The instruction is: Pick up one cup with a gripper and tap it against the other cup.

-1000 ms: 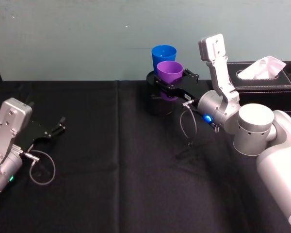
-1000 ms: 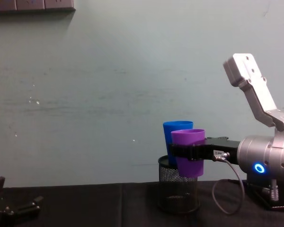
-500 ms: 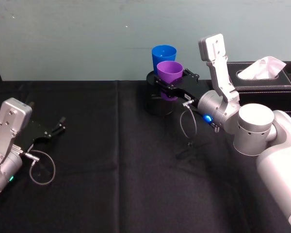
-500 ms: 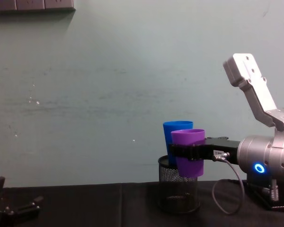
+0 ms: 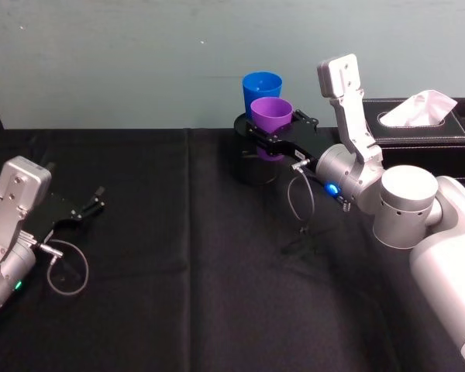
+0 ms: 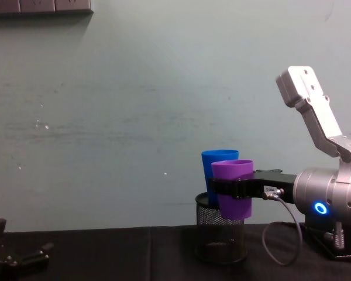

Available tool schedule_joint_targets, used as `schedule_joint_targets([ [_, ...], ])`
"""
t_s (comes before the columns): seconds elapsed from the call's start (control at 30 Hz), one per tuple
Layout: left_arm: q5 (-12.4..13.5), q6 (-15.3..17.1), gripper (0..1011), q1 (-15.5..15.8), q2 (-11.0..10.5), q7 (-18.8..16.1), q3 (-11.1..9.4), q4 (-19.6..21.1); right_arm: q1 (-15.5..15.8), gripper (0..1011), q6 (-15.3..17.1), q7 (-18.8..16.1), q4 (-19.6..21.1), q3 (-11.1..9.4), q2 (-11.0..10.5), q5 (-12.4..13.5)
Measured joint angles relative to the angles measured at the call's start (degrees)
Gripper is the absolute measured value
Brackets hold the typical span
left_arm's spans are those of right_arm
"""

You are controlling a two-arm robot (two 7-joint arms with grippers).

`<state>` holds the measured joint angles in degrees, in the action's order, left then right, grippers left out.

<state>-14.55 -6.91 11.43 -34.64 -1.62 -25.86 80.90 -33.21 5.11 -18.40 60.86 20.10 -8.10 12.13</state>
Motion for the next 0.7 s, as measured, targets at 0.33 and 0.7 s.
schedule_joint_targets([
  [0.33,0.0,0.0,1000,0.0,0.0,0.0,0.0,0.0,0.0,726,0.0,0.0,0.0,0.0,0.0,0.0],
  [0.7,0.0,0.0,1000,0.0,0.0,0.0,0.0,0.0,0.0,726,0.0,0.0,0.0,0.0,0.0,0.0],
])
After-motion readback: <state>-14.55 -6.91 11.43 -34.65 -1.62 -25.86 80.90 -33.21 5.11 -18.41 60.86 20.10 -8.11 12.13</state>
